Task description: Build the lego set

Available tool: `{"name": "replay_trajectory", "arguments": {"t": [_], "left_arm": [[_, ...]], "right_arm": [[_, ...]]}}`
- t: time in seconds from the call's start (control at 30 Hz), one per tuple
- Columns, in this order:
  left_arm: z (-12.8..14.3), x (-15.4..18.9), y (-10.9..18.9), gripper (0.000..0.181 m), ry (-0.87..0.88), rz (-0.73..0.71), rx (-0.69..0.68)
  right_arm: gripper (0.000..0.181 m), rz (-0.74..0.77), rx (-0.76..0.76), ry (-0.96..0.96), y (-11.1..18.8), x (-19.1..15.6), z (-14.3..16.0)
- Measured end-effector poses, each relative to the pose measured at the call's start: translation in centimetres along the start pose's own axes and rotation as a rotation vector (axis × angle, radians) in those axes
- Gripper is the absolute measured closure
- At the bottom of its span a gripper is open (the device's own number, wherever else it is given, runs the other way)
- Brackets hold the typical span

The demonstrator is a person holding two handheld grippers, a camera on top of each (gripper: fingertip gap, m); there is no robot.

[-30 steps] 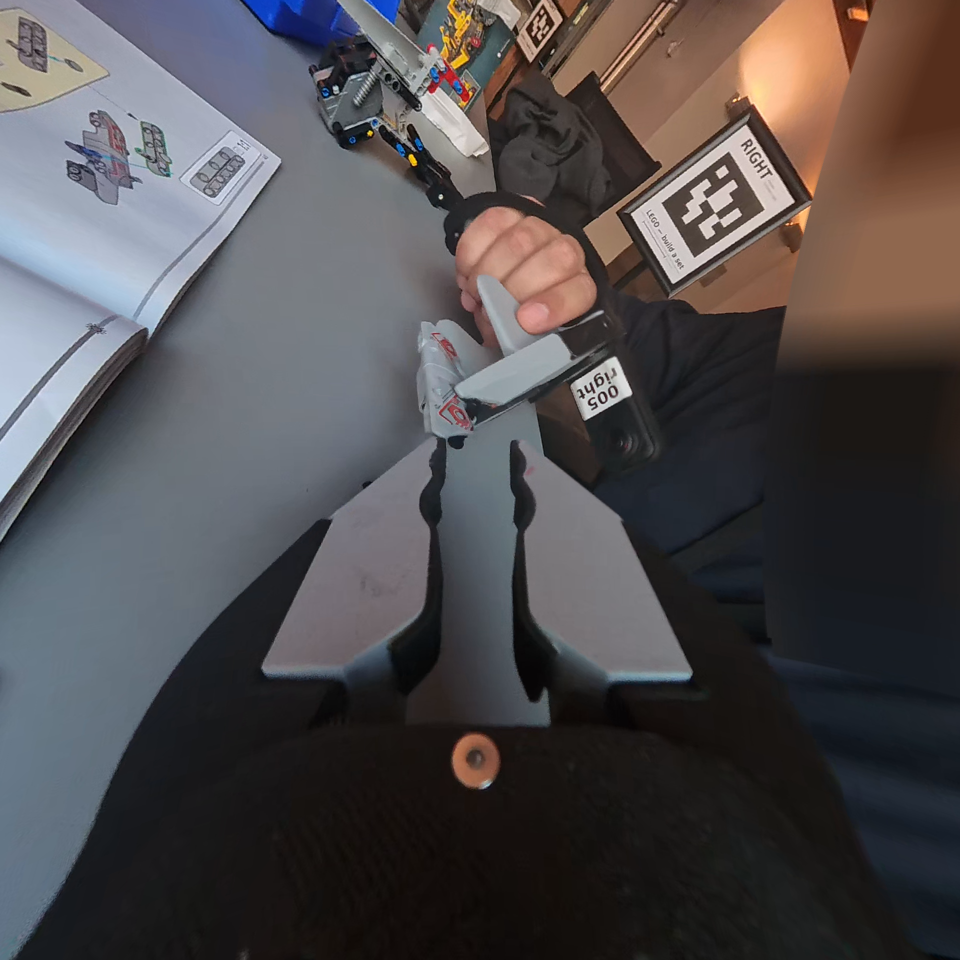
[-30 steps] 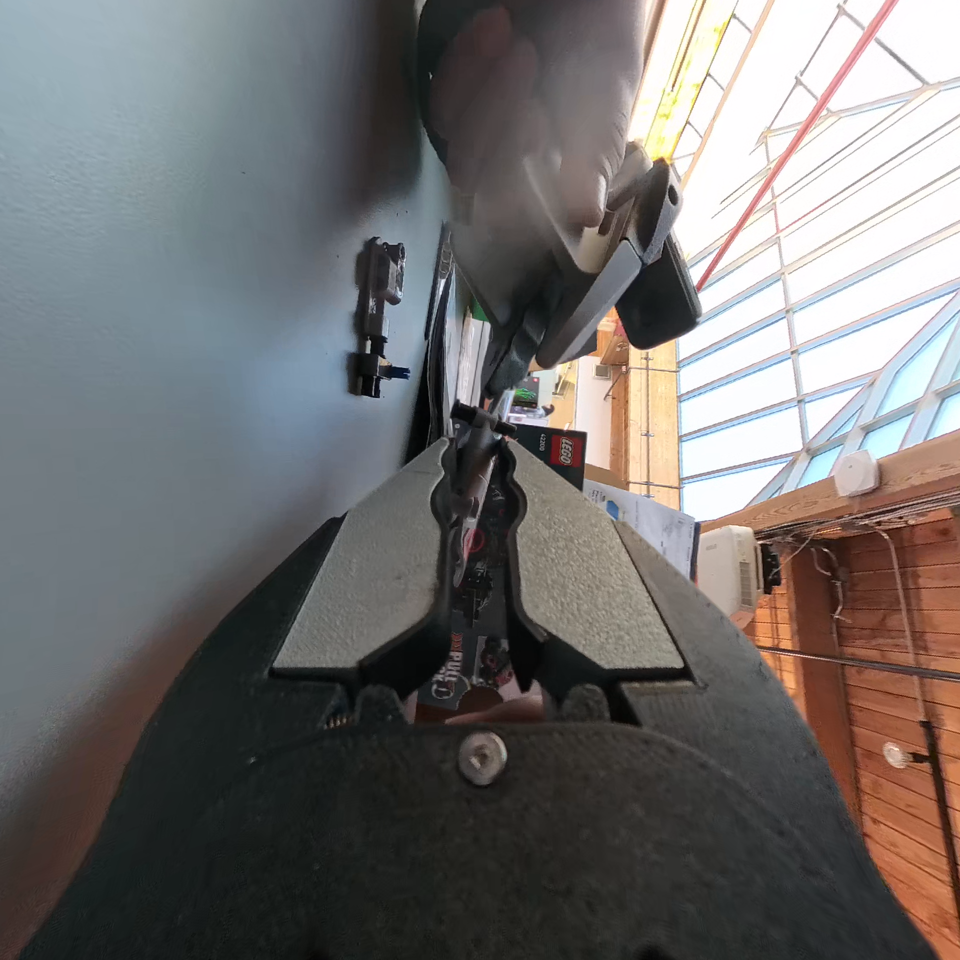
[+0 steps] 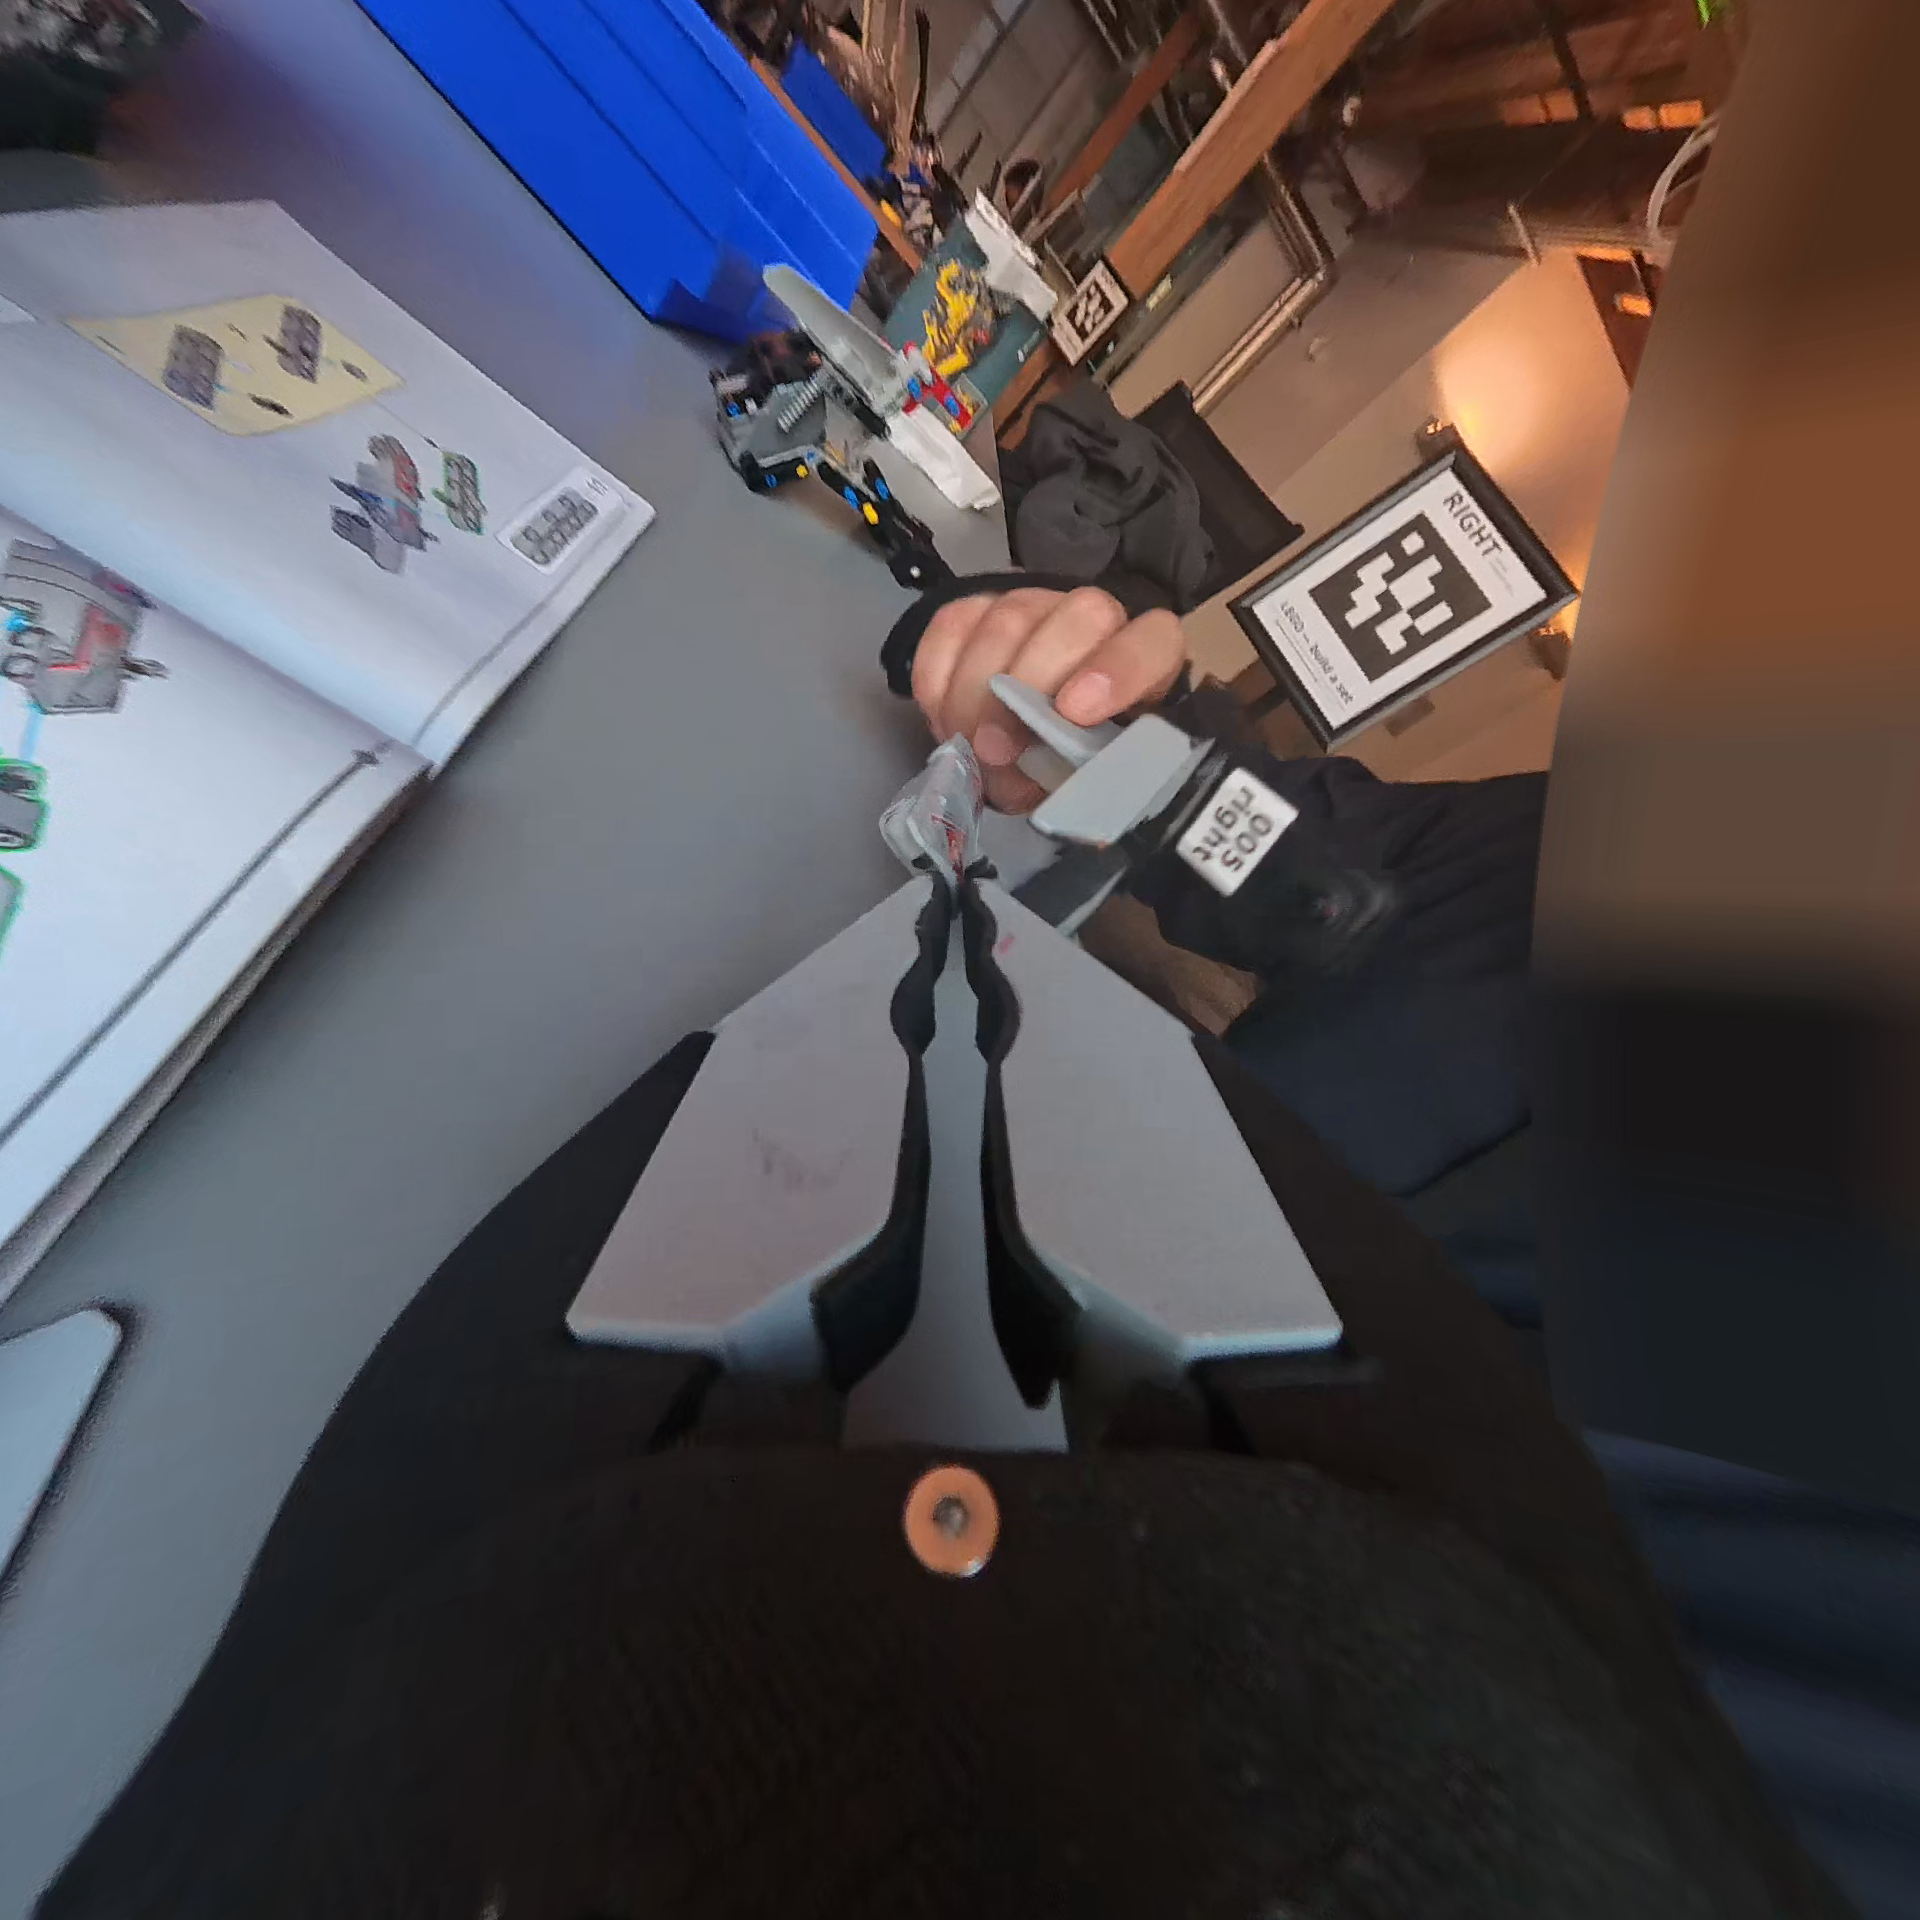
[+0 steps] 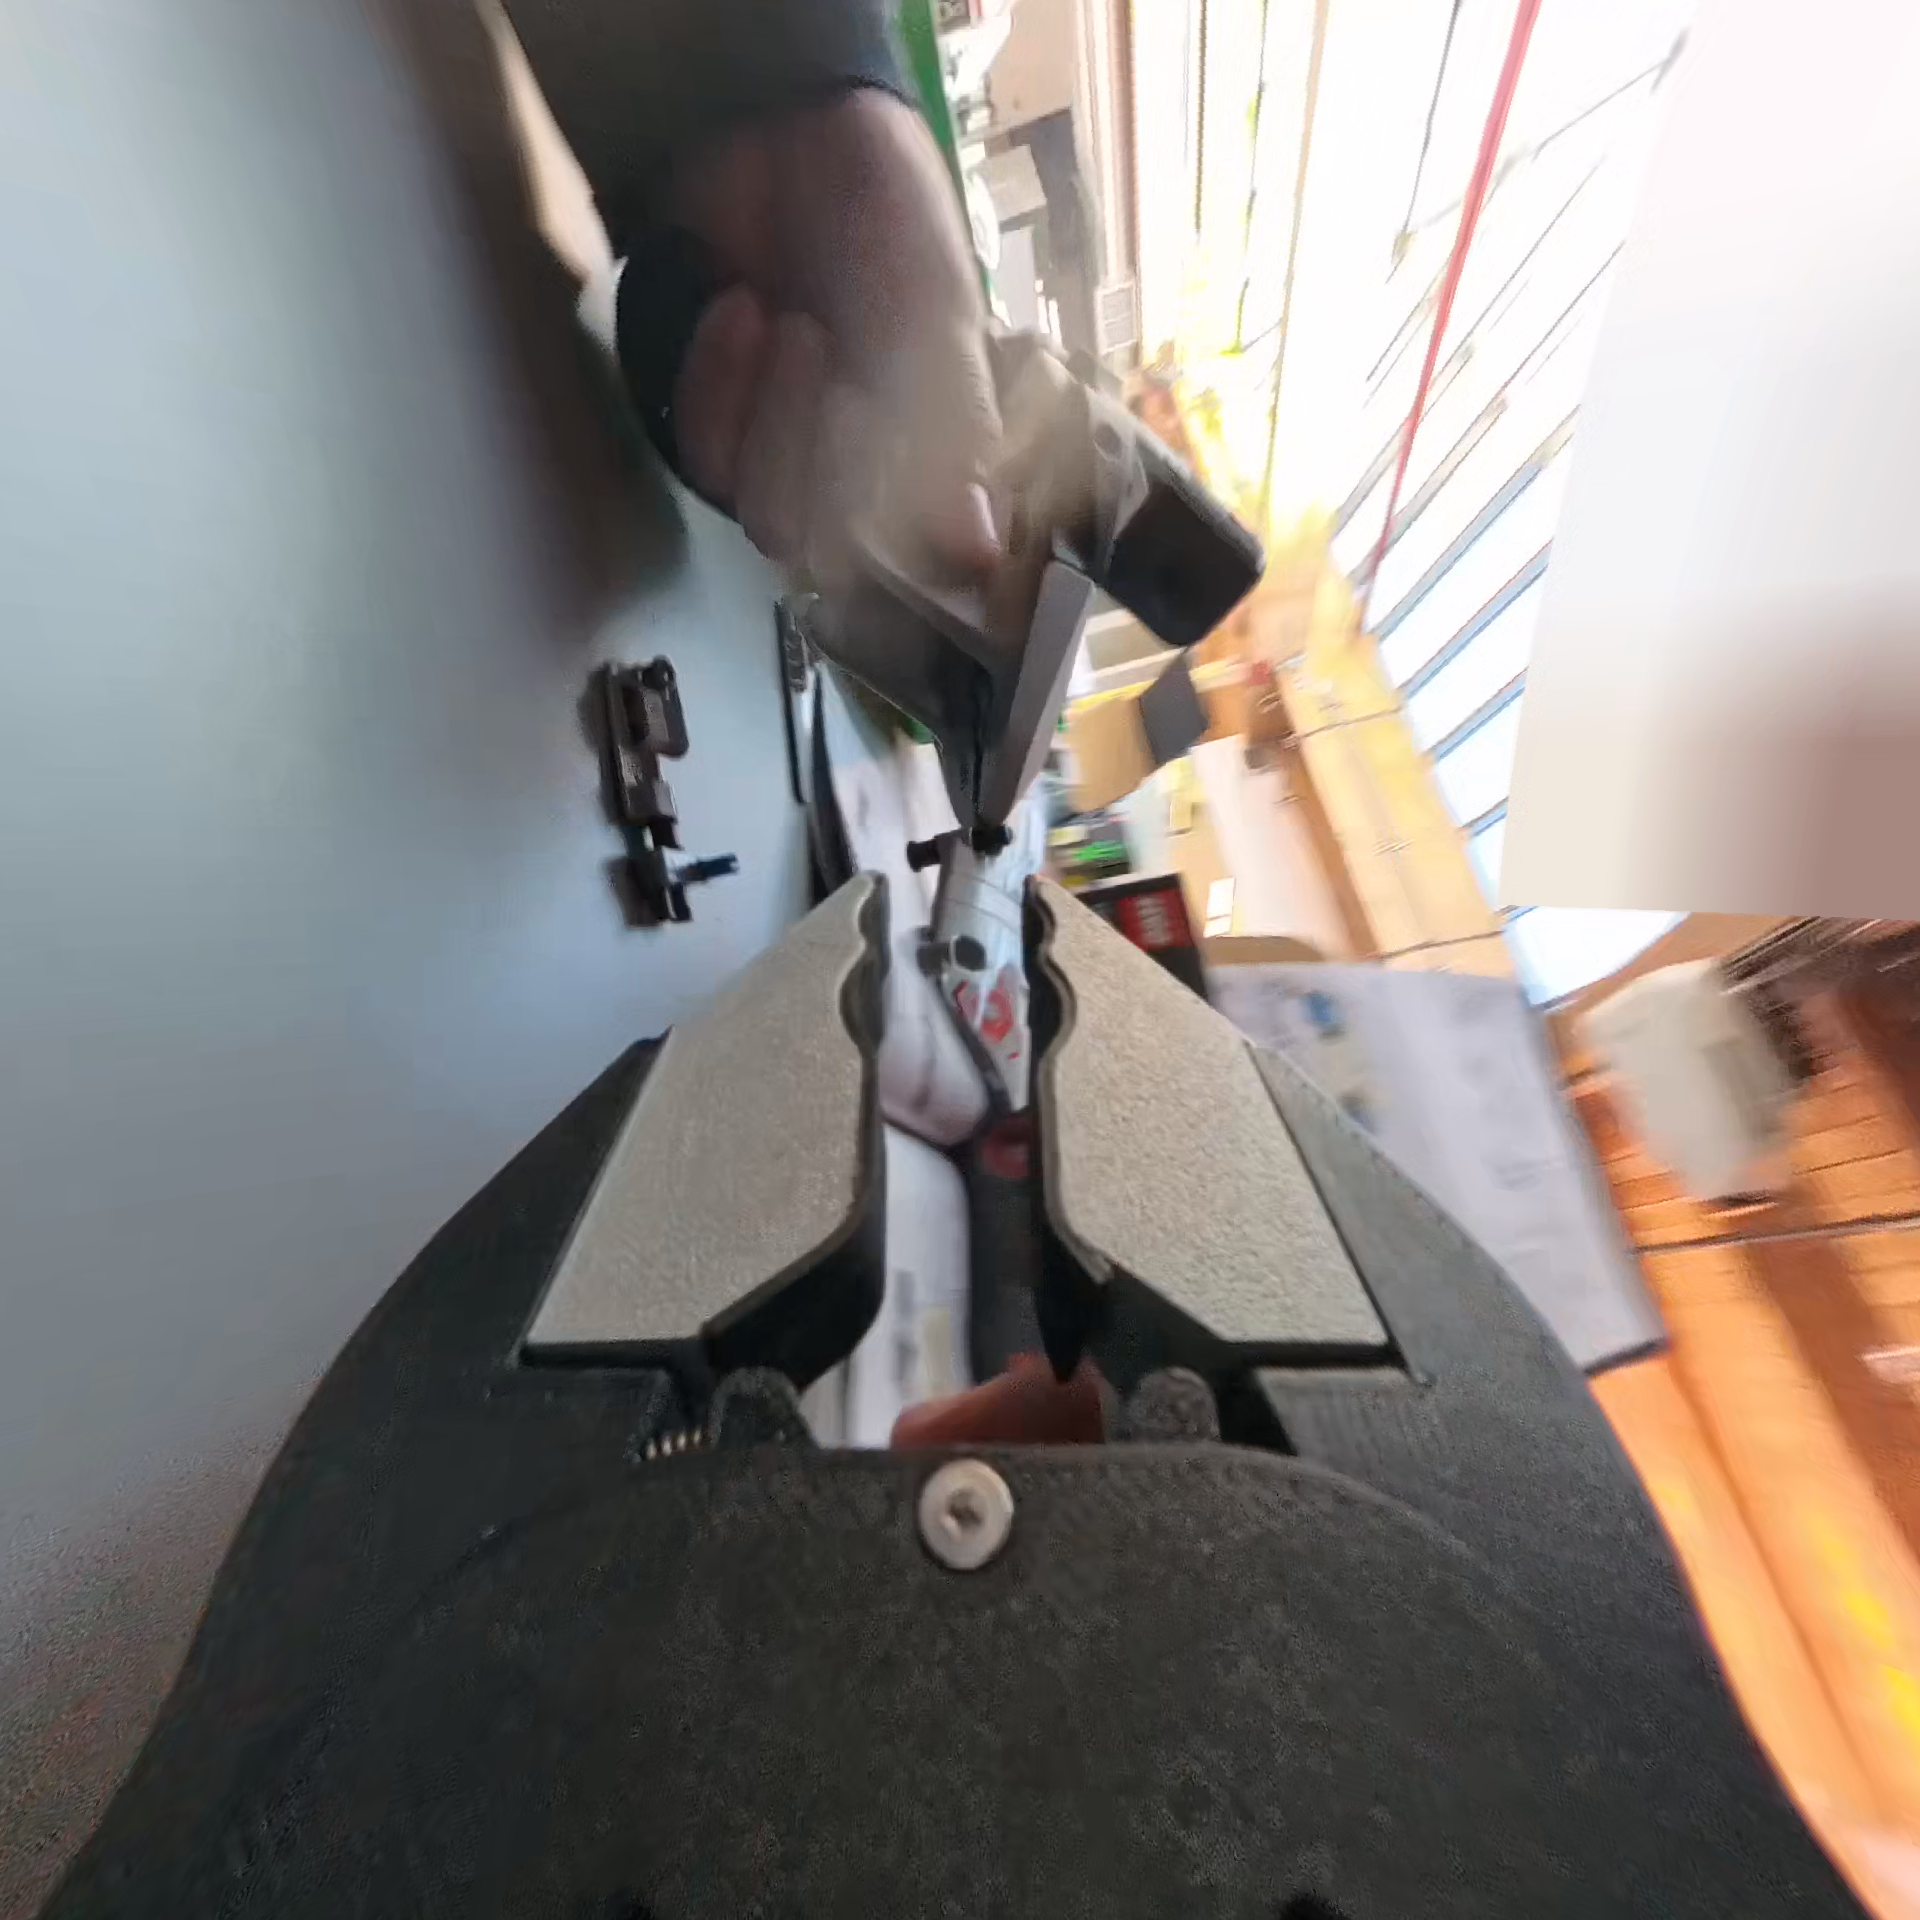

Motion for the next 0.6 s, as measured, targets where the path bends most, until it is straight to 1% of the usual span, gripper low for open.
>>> {"name": "replay_trajectory", "arguments": {"t": [0.03, 0.1, 0.13, 0.2, 0.23, 0.3, 0.4, 0.47, 0.6], "left_arm": [[-0.2, -0.2, 0.2, 0.181, -0.006, -0.017, 0.012], [-0.4, -0.6, 0.5, 0.181, -0.031, -0.061, 0.017], [-0.4, -0.8, 0.5, 0.181, -0.052, -0.085, 0.014], [-0.6, -0.9, 0.6, 0.181, -0.088, -0.113, 0.014], [-0.7, -0.8, 0.5, 0.181, -0.095, -0.114, 0.015], [-0.6, -0.8, 0.3, 0.181, -0.089, -0.105, 0.012], [-0.4, -0.7, -0.1, 0.181, -0.082, -0.098, 0.004], [-0.2, -0.5, -0.5, 0.181, -0.081, -0.089, -0.006], [0.2, -0.3, -1.1, 0.181, -0.097, -0.084, -0.036]], "right_arm": [[0.155, -0.040, -0.003, -0.133, 0.0, 0.2, 0.2], [0.157, -0.130, -0.008, -0.413, 0.1, 1.0, 0.5], [0.157, -0.145, -0.004, -0.533, 0.1, 1.7, 0.7], [0.149, -0.176, -0.007, -0.718, 0.1, 2.7, 1.4], [0.146, -0.188, -0.025, -0.768, 0.0, 2.8, 1.8], [0.145, -0.188, -0.074, -0.781, -0.4, 2.5, 2.6], [0.146, -0.167, -0.153, -0.678, -1.2, 1.5, 3.1], [0.151, -0.137, -0.188, -0.598, -1.6, 1.1, 3.1], [0.155, -0.138, -0.196, -0.526, -1.7, 0.7, 3.1]]}}
Point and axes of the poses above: each gripper's, where its closed fingertips meet, y back along the fingers, z out of its underside, x = y × z across the jaws, the point moved 2 cm from there along y, back along the fingers, and after that the axes turned 14 degrees about -y, right-handed, at the moved point
